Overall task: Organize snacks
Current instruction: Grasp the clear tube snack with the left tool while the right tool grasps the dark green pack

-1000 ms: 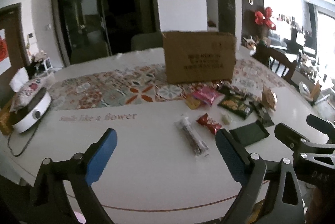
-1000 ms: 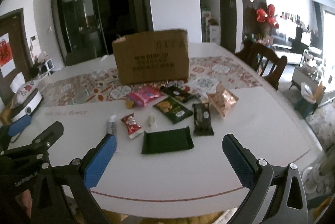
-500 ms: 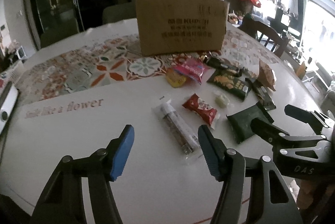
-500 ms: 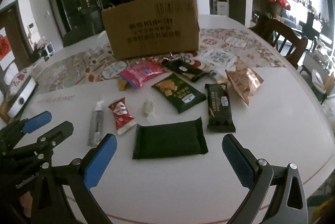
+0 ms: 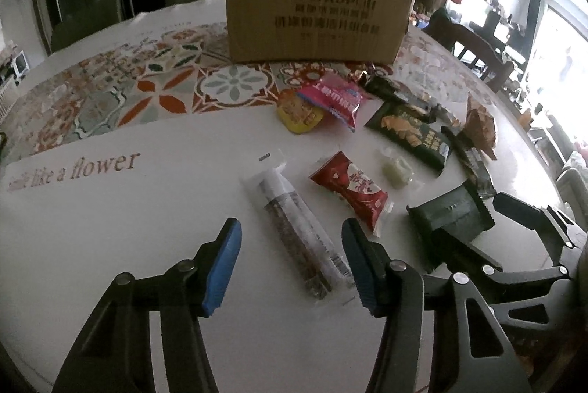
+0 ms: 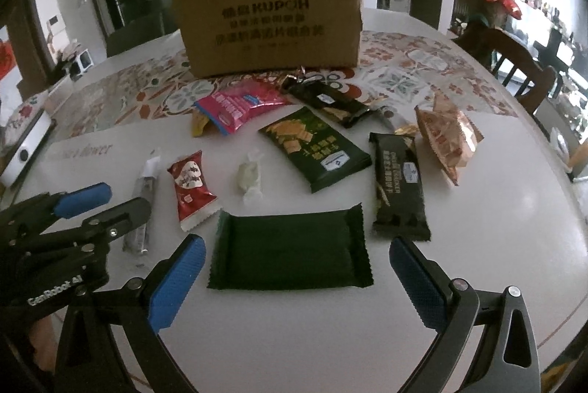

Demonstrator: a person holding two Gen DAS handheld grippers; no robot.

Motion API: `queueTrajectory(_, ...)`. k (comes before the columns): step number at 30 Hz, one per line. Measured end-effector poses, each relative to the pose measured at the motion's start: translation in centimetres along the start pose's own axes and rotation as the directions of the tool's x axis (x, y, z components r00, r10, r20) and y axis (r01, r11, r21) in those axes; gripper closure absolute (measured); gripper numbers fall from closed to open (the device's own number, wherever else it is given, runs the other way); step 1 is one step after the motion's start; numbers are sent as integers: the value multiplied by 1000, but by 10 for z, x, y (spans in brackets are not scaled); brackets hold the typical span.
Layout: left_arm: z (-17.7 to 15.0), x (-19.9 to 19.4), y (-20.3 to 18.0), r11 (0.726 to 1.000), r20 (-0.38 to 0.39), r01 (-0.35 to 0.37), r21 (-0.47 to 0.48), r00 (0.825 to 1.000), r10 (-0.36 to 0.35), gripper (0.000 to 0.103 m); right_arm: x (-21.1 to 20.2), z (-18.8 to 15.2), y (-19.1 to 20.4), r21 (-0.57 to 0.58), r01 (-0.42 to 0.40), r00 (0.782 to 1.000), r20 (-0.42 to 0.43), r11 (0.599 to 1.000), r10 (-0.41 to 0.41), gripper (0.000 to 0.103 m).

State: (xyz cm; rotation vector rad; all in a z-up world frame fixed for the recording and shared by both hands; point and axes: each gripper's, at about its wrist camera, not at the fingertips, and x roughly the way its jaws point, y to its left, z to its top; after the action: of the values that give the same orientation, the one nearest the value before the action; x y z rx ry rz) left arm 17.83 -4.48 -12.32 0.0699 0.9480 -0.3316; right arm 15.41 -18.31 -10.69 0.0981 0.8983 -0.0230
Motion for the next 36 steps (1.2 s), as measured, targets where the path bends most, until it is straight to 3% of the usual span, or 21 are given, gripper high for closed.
queueTrajectory(12, 3, 13, 2, 1000, -18, -3, -11, 1000, 3, 54, 16, -2, 8, -36, 37, 999, -36, 999, -38, 5)
queueTrajectory(15, 3, 13, -1, 1000, -15, -4, -1, 1000, 4, 65, 14, -2, 14, -71, 44, 999, -23, 997, -45, 21)
queueTrajectory(20, 1, 12, -1, 1000, -6, -7, 10, 1000, 7, 74, 12, -2, 14, -67, 44, 999, -9, 997, -45, 25)
queueTrajectory(23, 0, 10, -1, 1000, -6, -4, 6, 1000, 4, 76, 7, -1, 13, -68, 55, 998, 17, 996, -54, 34)
queueTrajectory(24, -1, 10, -1, 1000, -8, -5, 7, 1000, 5, 76, 5, -1, 13, -64, 54, 998, 29, 997, -52, 41)
queueTrajectory(25, -1, 9, -1, 1000, -8, -4, 9, 1000, 4, 77, 2, -1, 11, -59, 51, 998, 45, 997, -49, 54)
queueTrajectory(27, -3, 6, -2, 1000, -6, -4, 9, 1000, 4, 77, -7, 2, 11, -53, 48, 995, 91, 997, -43, 65)
queueTrajectory(36, -4, -17, -10, 999, 61, -10, 46, 998, 8, 78, -26, 5, 7, -40, -12, 989, 148, 999, 18, 84)
